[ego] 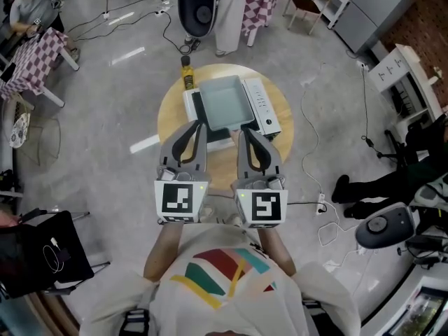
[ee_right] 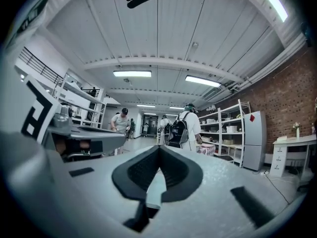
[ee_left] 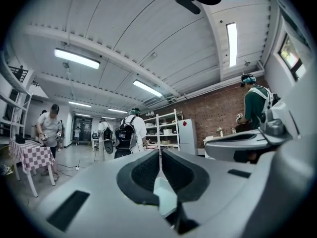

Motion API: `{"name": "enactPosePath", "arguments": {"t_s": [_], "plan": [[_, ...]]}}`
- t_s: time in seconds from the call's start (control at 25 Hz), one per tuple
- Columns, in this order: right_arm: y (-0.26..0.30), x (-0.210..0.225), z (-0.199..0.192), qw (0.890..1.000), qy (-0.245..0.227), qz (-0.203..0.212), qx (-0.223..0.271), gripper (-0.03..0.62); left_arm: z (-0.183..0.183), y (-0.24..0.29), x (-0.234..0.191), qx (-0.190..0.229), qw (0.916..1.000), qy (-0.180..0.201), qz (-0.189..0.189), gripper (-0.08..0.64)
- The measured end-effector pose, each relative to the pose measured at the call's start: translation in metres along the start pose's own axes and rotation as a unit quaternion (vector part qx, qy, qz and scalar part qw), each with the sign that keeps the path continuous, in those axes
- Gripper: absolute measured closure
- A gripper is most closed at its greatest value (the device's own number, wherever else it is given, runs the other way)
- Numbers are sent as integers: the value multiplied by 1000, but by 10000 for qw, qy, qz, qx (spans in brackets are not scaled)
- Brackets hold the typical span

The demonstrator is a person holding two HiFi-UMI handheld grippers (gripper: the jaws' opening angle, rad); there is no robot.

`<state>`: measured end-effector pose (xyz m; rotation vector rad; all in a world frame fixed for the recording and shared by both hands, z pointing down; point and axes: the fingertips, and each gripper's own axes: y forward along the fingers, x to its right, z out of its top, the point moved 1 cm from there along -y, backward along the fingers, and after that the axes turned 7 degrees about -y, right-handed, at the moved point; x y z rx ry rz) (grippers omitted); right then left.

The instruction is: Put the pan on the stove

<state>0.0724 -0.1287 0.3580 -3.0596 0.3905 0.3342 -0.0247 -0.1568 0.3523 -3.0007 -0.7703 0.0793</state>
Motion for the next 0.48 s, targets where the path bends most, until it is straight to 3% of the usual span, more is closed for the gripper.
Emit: {"name": "enactPosePath", "arguments": {"t_s": [0.48], "plan": [[-5, 0, -1, 10000, -79, 39, -42, 594, -3, 0, 7, -57, 9999, -44, -81, 548]]}}
